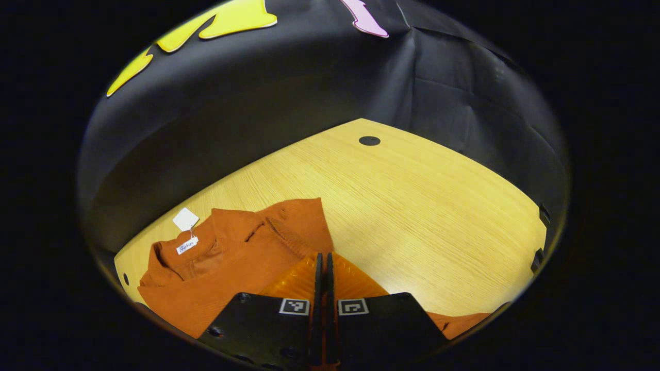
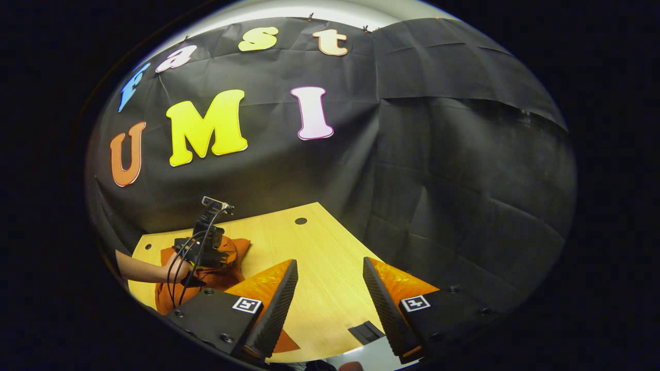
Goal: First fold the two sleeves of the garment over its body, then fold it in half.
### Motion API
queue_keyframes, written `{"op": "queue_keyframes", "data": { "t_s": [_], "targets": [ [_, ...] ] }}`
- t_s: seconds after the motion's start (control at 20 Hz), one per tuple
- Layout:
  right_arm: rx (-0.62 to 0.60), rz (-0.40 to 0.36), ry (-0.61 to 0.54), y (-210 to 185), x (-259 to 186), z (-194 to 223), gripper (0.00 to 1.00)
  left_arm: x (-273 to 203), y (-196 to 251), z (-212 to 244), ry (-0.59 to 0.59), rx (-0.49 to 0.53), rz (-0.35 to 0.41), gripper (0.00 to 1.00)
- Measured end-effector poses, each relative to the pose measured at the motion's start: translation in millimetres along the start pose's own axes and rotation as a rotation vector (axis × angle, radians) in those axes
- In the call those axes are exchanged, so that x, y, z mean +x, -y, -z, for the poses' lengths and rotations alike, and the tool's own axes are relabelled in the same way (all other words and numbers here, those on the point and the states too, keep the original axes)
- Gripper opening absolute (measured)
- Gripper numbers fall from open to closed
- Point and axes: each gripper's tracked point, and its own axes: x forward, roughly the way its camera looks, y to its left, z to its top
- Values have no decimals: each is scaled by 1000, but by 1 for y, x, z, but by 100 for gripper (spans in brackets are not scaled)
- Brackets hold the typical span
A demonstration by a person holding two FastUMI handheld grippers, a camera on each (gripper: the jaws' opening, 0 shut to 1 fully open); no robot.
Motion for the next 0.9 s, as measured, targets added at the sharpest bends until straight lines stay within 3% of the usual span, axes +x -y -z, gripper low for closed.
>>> {"op": "queue_keyframes", "data": {
  "t_s": [0.2,0.35,0.6,0.9],
  "targets": [
    [-1,-12,-3,-1,0,-1,82,-2,17,-9,35,-31,32,18],
    [-12,-36,6,-9,2,-4,82,-12,22,-12,49,-40,27,98],
    [-43,-98,33,-34,6,-11,82,-57,16,-37,151,-115,0,98],
    [-61,-253,79,-100,22,-32,83,-167,-25,-54,316,-188,-108,98]
  ]
}}
